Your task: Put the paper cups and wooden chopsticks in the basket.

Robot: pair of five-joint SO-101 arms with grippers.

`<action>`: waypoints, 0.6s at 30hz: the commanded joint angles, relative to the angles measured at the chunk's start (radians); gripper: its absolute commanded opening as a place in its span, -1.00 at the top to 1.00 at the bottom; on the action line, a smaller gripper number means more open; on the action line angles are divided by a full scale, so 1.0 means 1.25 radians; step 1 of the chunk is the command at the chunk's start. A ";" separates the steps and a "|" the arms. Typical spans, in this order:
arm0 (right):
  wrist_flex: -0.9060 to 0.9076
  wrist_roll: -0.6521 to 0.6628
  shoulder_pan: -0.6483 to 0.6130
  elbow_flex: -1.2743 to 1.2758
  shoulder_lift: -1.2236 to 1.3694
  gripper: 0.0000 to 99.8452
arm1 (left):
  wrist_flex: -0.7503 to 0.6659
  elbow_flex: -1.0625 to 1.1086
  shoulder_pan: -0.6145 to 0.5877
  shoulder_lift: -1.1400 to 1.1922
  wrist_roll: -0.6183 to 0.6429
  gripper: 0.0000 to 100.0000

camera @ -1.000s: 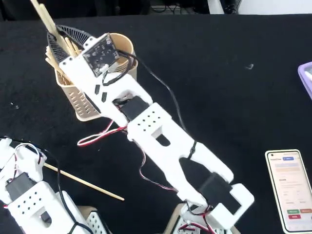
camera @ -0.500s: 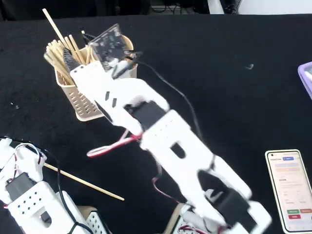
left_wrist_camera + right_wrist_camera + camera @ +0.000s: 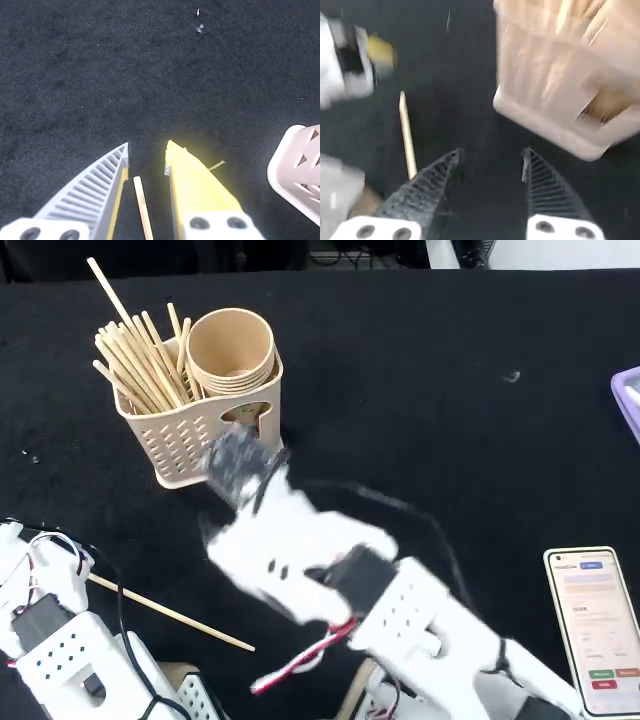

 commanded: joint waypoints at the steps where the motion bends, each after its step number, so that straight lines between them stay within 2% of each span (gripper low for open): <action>1: -0.196 -0.006 -0.123 0.285 -0.039 0.62 | -0.017 -0.013 0.001 0.000 0.004 0.75; 4: -0.328 -0.006 -0.222 0.388 -0.028 0.62 | -0.017 -0.013 0.001 0.000 0.004 0.75; 6: -0.361 -0.006 -0.263 0.400 0.010 0.62 | -0.017 -0.013 -0.001 0.000 0.004 0.75; 18: -0.367 -0.006 -0.273 0.168 0.439 0.62 | -0.017 -0.013 -0.006 0.000 0.001 0.75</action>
